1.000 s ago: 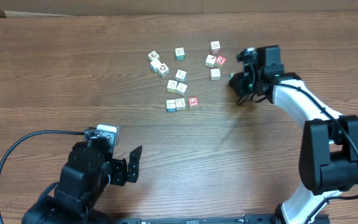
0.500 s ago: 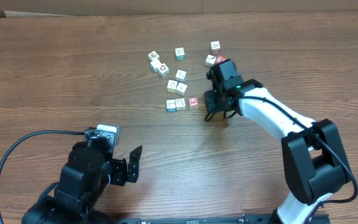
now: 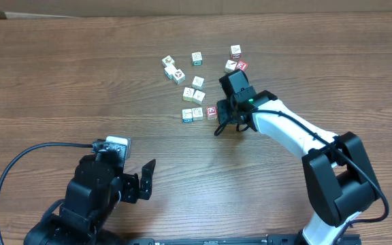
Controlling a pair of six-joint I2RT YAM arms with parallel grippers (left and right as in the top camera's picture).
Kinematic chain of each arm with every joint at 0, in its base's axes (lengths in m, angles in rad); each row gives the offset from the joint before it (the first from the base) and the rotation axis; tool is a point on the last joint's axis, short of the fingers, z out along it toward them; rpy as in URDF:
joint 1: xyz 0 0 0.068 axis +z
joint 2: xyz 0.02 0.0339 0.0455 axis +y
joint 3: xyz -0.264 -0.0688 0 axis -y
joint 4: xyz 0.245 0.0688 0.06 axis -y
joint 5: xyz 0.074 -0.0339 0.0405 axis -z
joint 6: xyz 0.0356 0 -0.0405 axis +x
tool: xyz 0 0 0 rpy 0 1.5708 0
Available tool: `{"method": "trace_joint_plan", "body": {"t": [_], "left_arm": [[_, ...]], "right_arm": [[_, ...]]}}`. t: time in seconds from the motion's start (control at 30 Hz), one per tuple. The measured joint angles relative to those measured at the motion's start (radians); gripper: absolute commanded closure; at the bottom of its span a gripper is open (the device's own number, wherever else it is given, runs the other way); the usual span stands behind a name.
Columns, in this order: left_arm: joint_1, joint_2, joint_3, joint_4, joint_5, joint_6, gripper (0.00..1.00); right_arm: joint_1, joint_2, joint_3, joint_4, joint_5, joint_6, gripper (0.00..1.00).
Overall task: Form a horizontal line
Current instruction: 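Carry the cow block left and lower it beside the red block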
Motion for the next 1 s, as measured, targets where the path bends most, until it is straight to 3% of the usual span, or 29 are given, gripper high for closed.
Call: {"method": "trace_joint_plan", "body": {"t": [1.0], "left_arm": [[0.0,0.0,0.0,0.0,0.0,0.0,0.0]], "right_arm": [[0.006,0.058,-0.003,0.077,0.033,0.04,0.7]]}}
